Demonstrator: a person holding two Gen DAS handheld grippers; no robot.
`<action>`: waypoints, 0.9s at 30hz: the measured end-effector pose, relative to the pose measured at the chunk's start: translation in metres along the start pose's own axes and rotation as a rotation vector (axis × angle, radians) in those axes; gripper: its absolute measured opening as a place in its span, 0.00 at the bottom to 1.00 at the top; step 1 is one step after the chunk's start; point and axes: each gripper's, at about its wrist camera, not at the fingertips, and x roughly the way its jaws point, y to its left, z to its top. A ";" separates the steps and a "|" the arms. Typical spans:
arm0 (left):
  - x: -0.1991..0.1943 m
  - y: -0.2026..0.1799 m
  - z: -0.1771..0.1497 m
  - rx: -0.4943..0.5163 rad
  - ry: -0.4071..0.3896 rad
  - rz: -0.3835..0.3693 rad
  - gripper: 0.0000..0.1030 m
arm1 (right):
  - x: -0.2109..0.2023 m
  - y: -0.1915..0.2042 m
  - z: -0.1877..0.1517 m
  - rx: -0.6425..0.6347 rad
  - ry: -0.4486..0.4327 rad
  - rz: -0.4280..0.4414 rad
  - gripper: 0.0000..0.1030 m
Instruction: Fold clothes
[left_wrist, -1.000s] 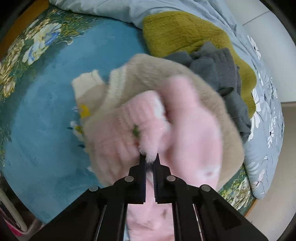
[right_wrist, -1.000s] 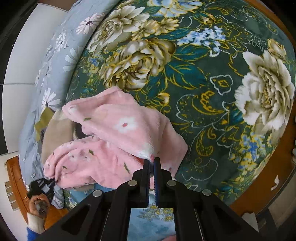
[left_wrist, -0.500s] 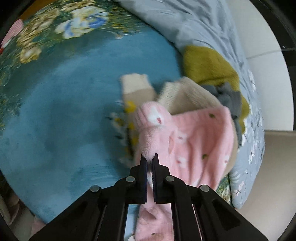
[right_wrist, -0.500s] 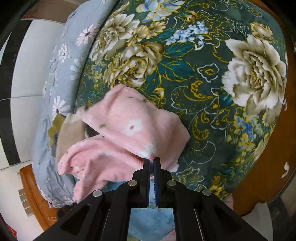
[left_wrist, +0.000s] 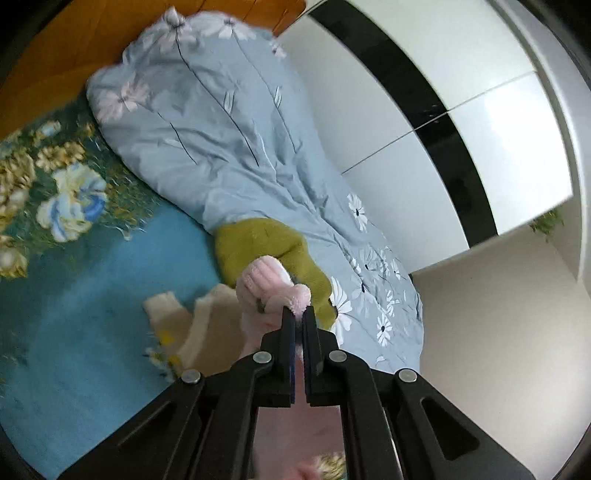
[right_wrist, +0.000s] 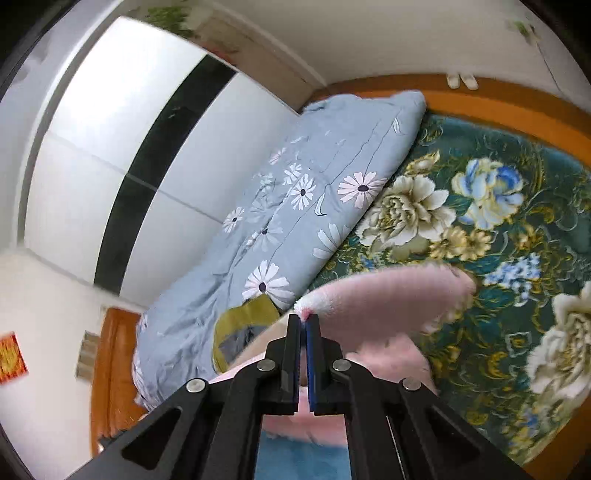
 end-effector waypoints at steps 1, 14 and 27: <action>-0.010 0.010 -0.013 0.018 -0.002 0.025 0.03 | -0.004 -0.008 -0.014 -0.004 0.009 -0.015 0.03; 0.017 0.249 -0.174 -0.388 0.268 0.710 0.03 | 0.140 -0.206 -0.232 0.339 0.571 -0.541 0.07; 0.008 0.284 -0.122 -0.187 0.289 0.881 0.04 | 0.095 -0.158 -0.176 0.138 0.353 -0.539 0.58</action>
